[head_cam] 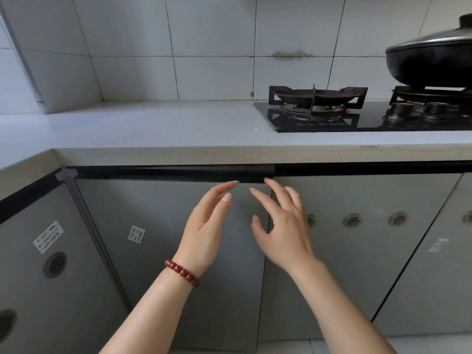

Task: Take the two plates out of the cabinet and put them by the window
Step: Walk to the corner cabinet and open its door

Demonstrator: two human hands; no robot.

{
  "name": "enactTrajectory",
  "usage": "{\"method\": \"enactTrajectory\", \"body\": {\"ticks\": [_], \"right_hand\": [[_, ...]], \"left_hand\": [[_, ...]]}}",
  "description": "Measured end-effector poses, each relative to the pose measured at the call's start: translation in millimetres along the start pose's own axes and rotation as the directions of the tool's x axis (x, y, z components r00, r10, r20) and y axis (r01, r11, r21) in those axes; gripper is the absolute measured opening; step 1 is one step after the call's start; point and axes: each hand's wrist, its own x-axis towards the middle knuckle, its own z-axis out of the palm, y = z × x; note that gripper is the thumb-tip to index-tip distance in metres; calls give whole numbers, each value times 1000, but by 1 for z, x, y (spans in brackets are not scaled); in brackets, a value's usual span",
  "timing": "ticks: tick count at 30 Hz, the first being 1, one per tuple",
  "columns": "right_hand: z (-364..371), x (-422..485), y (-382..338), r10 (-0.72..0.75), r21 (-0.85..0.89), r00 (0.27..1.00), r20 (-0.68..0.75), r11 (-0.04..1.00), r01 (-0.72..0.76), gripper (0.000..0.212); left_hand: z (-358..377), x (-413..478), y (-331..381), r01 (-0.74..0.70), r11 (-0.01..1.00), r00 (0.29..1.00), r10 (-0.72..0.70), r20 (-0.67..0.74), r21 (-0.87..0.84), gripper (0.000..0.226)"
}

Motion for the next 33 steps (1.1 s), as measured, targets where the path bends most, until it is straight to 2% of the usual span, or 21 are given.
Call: {"method": "enactTrajectory", "body": {"ticks": [3, 5, 7, 9, 17, 22, 25, 29, 33], "right_hand": [[-3, -7, -2, -26, 5, 999, -21, 1000, 26, 48], [-5, -10, -3, -35, 11, 999, -29, 999, 36, 49], [-6, -11, -3, -43, 13, 998, -36, 999, 44, 52], [-6, -13, -3, -47, 19, 998, -36, 999, 47, 56], [-9, -13, -5, -42, 62, 999, -8, 997, 42, 64], [-13, -16, -2, -70, 95, 997, 8, 993, 69, 71], [-18, -16, 3, -48, 265, 997, -68, 962, 65, 70], [-21, -18, 11, 92, 585, 992, -88, 811, -23, 59], [-21, -12, 15, 182, 727, 983, 24, 672, -142, 54]], "left_hand": [[-4, 3, 7, -95, 994, 995, 97, -36, 56, 35], [-7, 6, 10, -178, 966, 981, 188, -40, 189, 36], [-9, 9, 11, -259, 870, 959, 283, 4, 421, 39], [-9, 11, 11, -305, 759, 940, 337, 54, 575, 40], [2, 27, 11, -292, 538, 951, 253, 179, 791, 51], [7, 25, 11, -261, 540, 958, 250, 144, 800, 51], [9, 23, 10, -250, 544, 960, 246, 132, 801, 51], [11, 22, 9, -237, 546, 963, 242, 119, 803, 52], [14, 21, 12, -213, 572, 967, 240, 87, 792, 51]]}}
